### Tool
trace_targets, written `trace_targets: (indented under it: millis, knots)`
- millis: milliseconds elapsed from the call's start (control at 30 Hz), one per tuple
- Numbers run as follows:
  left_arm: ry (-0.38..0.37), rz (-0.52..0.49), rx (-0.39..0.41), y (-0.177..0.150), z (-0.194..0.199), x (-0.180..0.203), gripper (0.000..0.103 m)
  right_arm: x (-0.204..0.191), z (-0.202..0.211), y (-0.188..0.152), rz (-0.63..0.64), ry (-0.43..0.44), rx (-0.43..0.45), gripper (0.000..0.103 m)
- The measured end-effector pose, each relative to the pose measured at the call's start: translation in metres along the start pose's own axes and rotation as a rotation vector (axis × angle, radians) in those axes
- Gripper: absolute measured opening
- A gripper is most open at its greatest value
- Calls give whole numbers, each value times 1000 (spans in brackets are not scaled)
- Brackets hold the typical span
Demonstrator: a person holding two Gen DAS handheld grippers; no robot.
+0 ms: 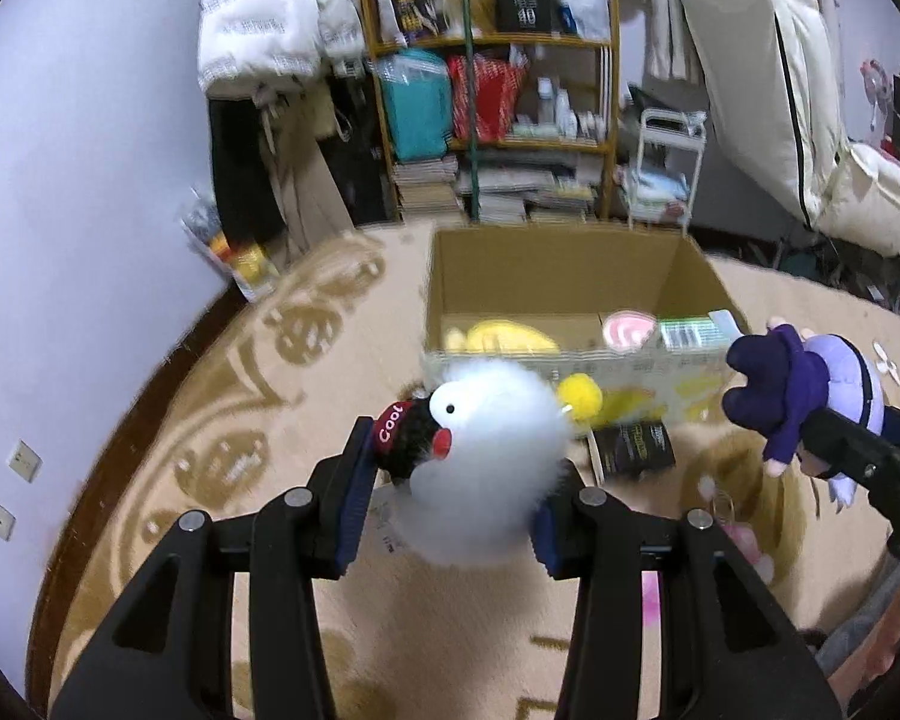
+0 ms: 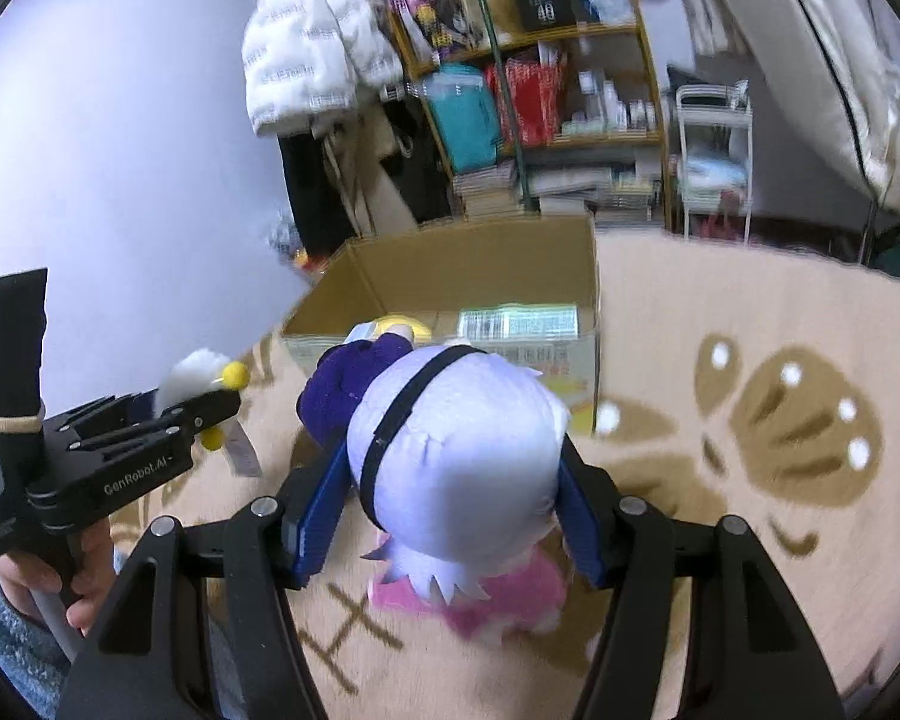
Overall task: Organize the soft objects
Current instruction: 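Lift the chick plush and purple doll and carry them over the box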
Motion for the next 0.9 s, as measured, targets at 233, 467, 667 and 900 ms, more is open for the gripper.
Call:
trace_targets:
  millis: [233,467,667,900]
  knots:
    - [32,-6,121,28,31,-4,43,-5,14,32,3,-5,105,67]
    - [39,-25,213,55,54,-1,43,-2,27,64,6,-12,184,67]
    - [20,-38,282,85,70,7,43,3,35,97,9,-22,253,67]
    - [36,-69,327,112,71,15,44,7,37,136,15,-26,318,67]
Point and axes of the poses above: each gripper's, at about its wrist camera, not at the fingertips, and z roughly against the way its jaws point, x to its right, y to its top, the point moved 8 cm from there along -z, roughly the way its jaws point, and after that the axes turned 11 degrees about -y, right-handed, at the moved point
